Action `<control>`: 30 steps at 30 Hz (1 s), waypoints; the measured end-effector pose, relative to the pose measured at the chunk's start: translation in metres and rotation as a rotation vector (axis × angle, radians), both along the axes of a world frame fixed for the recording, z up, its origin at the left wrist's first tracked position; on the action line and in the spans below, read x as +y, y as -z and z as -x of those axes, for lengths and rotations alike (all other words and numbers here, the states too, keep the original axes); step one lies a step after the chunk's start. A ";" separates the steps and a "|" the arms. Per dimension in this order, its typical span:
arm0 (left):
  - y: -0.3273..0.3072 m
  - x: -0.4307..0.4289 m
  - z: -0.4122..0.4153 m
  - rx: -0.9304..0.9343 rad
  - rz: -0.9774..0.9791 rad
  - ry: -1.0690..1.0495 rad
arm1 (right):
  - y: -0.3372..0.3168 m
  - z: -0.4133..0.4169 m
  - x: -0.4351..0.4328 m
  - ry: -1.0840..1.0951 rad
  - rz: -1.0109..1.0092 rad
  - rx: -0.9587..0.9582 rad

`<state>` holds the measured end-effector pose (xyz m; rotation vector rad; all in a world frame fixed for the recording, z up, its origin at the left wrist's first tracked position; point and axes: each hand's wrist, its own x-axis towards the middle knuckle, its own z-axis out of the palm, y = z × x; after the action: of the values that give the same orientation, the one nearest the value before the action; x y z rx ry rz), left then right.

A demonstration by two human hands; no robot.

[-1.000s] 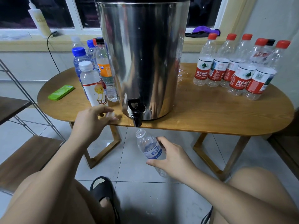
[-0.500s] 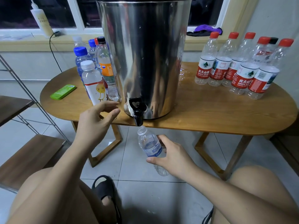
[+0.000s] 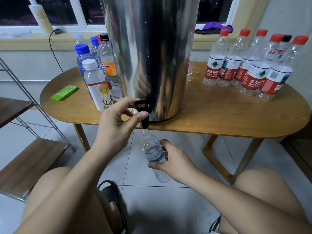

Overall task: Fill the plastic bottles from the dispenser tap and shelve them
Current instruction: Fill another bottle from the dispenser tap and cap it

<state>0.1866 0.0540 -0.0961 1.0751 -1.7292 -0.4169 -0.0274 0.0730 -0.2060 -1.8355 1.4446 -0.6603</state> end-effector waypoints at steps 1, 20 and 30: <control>-0.001 0.001 0.000 -0.010 0.011 -0.008 | 0.001 -0.001 0.000 0.002 -0.008 -0.009; 0.000 0.007 0.007 -0.002 0.075 -0.042 | 0.018 -0.009 -0.004 0.023 -0.074 -0.070; 0.008 0.004 0.002 0.017 0.032 -0.033 | 0.018 -0.011 -0.004 0.039 -0.057 -0.055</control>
<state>0.1851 0.0578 -0.1037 1.0732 -1.6956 -0.3750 -0.0166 0.0685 -0.2241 -1.7359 1.4521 -0.6771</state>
